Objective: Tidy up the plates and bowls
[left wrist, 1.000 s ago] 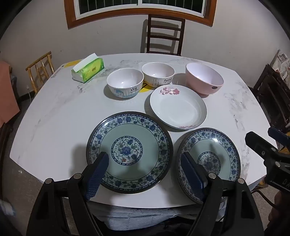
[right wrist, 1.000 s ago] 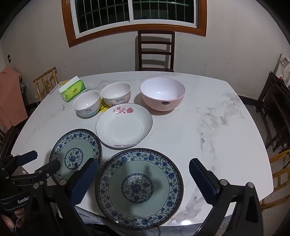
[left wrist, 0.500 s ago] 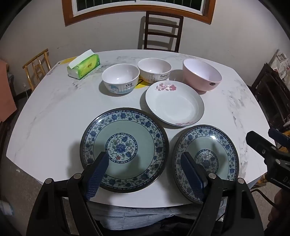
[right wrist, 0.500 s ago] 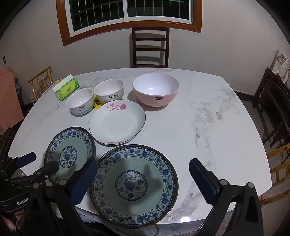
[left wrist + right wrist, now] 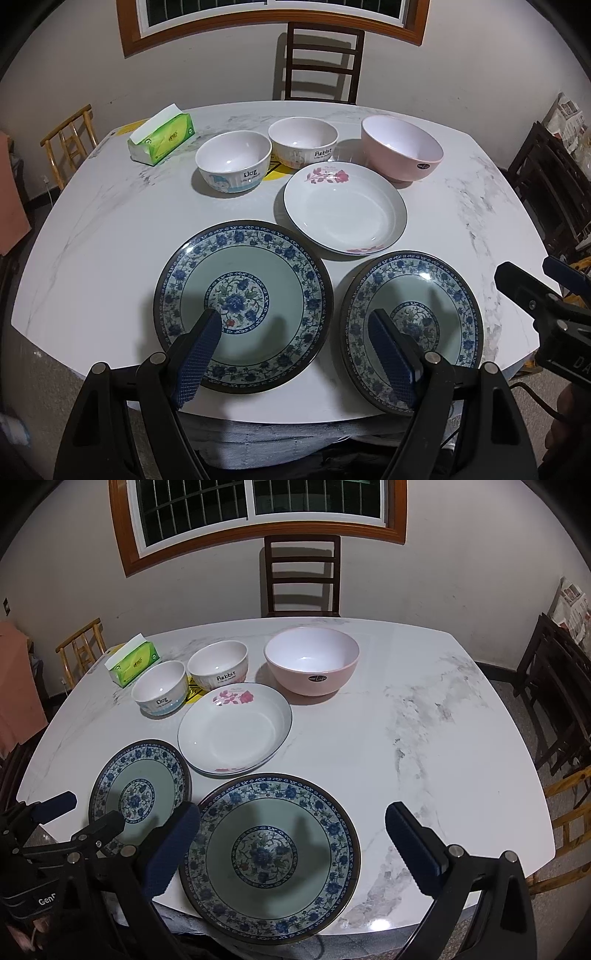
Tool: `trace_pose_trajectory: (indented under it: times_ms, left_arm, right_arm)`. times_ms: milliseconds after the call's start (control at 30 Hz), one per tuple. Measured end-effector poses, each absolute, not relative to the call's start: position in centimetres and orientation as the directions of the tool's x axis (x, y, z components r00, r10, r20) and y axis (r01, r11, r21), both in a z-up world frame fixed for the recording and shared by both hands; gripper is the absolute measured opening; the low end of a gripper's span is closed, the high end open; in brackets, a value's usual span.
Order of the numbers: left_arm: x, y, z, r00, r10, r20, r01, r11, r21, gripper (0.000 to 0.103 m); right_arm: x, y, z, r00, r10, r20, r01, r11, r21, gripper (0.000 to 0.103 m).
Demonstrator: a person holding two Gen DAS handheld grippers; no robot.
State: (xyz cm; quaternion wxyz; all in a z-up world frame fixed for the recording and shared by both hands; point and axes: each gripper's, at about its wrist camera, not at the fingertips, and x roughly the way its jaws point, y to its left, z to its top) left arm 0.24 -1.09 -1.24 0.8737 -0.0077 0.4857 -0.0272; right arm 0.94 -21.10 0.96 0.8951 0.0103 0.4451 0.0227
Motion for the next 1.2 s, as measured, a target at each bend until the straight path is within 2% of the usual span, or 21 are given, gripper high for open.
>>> trace_pose_trajectory:
  times_ms: [1200]
  left_arm:
    - [0.05,-1.56,-1.84,0.525,-0.053,-0.850,0.039,0.999,-0.039,0.079]
  right_arm:
    - [0.83,-21.26,0.41,0.596,0.063,-0.801,-0.028,0.998,0.058,0.103]
